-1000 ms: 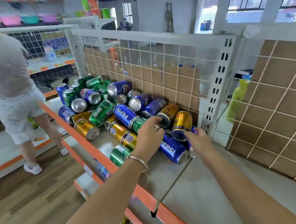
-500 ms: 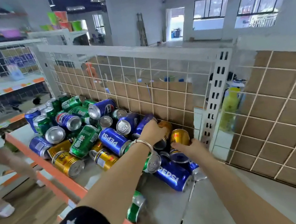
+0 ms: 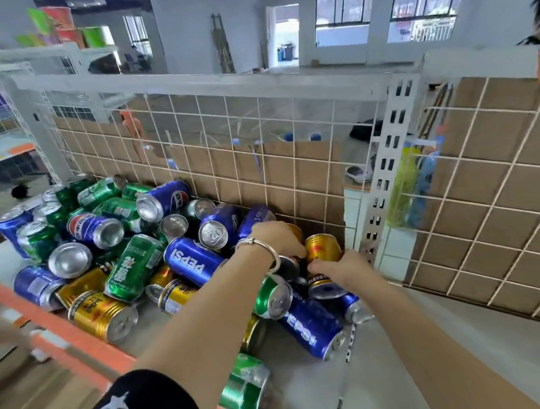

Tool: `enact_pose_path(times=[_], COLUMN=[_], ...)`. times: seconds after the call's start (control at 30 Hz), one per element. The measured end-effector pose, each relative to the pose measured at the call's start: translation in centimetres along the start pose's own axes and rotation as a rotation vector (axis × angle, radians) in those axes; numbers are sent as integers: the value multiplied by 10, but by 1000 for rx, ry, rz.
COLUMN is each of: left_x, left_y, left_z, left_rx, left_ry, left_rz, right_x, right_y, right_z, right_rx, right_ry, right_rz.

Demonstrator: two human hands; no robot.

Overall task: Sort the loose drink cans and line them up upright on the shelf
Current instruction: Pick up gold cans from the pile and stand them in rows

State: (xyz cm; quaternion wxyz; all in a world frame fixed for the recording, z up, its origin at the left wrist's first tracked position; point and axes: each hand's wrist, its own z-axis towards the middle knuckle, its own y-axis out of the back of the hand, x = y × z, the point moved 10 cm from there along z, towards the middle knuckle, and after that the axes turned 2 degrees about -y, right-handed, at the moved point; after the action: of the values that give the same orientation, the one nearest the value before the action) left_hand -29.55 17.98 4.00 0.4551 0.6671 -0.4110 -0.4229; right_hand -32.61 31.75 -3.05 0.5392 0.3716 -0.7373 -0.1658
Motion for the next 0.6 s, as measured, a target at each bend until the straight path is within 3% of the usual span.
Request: enact_pose_path(times=[0.1, 0.33, 0.6], left_x=[-7, 18, -20], left_y=[-10, -16, -26], left_z=[8, 0, -11], left_rx=[36, 83, 217], left_ry=[-15, 43, -51], left_rz=[-22, -509, -1152], right_x=[6, 3, -25], right_y=[1, 9, 35], right_z=[-4, -13, -32], right_rx=[-22, -45, -80], right_ry=[32, 68, 31], right_rz=[-14, 219, 943])
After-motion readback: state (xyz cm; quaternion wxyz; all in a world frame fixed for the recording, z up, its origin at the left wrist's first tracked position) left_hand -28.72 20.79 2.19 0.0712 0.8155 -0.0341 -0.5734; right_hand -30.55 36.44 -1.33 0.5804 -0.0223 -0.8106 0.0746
